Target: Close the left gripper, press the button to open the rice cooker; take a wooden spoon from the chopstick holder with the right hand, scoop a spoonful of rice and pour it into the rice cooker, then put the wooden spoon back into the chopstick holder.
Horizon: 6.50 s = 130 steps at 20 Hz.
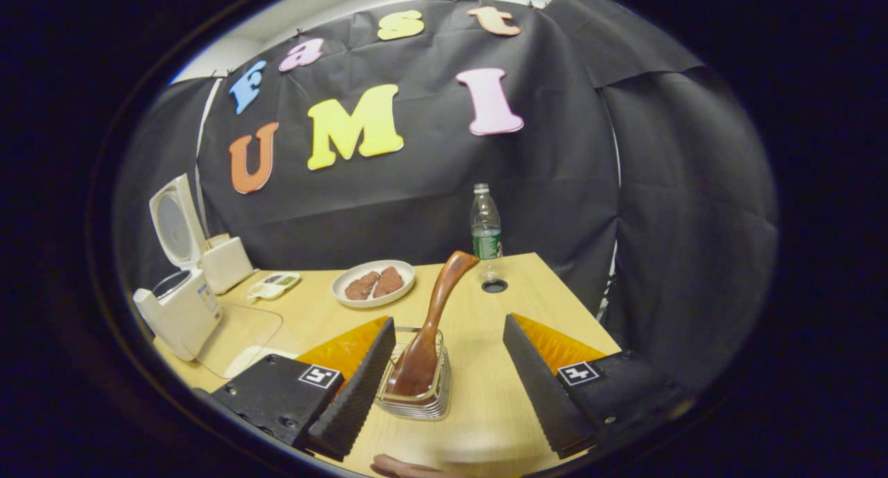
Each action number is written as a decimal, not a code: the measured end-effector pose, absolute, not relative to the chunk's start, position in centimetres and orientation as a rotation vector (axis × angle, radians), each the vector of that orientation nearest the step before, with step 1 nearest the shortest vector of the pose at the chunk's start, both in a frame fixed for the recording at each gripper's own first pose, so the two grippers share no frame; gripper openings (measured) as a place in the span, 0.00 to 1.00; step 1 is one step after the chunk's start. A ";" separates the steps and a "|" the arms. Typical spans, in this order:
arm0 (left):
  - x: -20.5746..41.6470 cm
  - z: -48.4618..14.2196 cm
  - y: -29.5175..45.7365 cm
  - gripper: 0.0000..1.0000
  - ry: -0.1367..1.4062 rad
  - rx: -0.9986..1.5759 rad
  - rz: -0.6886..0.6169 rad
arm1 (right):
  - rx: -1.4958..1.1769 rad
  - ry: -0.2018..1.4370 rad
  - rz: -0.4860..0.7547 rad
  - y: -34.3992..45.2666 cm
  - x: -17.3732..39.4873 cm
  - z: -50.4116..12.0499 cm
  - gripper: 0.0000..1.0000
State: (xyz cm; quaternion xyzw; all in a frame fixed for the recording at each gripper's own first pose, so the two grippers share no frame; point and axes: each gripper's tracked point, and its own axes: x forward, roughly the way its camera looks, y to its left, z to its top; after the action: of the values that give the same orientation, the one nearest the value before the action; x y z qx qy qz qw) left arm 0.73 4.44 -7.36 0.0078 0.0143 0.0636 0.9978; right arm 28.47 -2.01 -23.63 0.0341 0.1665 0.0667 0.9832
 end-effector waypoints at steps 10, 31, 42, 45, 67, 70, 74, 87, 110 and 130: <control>0.8 -7.6 6.0 0.94 0.101 -0.056 0.133 | 0.076 0.488 0.199 2.5 35.7 -26.1 0.86; 0.1 -7.1 8.1 0.94 0.029 -0.029 0.035 | 0.099 0.235 0.073 5.1 28.4 -13.5 0.11; -0.5 -8.4 10.9 0.94 0.023 -0.092 0.017 | 0.058 0.196 0.188 17.3 25.2 -11.8 0.08; -0.7 -8.8 11.5 0.94 0.026 -0.109 0.010 | 0.024 0.246 0.204 20.5 25.7 -15.5 0.08; -3.2 -10.3 12.8 0.94 0.048 -0.077 0.022 | 0.005 0.390 0.209 26.6 25.4 -26.6 0.09; -3.4 -10.1 12.6 0.94 0.056 -0.063 0.042 | 0.062 0.426 0.302 29.1 24.9 -27.0 0.09; -3.3 -10.0 11.9 0.94 0.070 -0.052 0.043 | 0.159 0.503 0.425 31.9 24.5 -27.7 0.09; -2.0 -10.2 10.1 0.94 0.103 -0.027 0.035 | 0.681 0.610 0.544 30.1 25.4 -24.6 0.08; -3.3 -9.8 10.0 0.94 0.073 -0.018 0.005 | 1.388 0.379 0.539 21.2 26.1 -10.1 0.08; -5.3 -12.8 16.2 0.94 0.095 -0.034 0.101 | 0.925 0.377 0.705 47.9 28.0 -2.9 0.09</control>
State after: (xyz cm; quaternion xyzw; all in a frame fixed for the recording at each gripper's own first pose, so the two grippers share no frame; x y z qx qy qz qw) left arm -5.33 16.17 -12.84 -0.0172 0.0476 0.0505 0.9974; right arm 27.99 47.94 -2.94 0.4341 0.1770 0.3310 0.8190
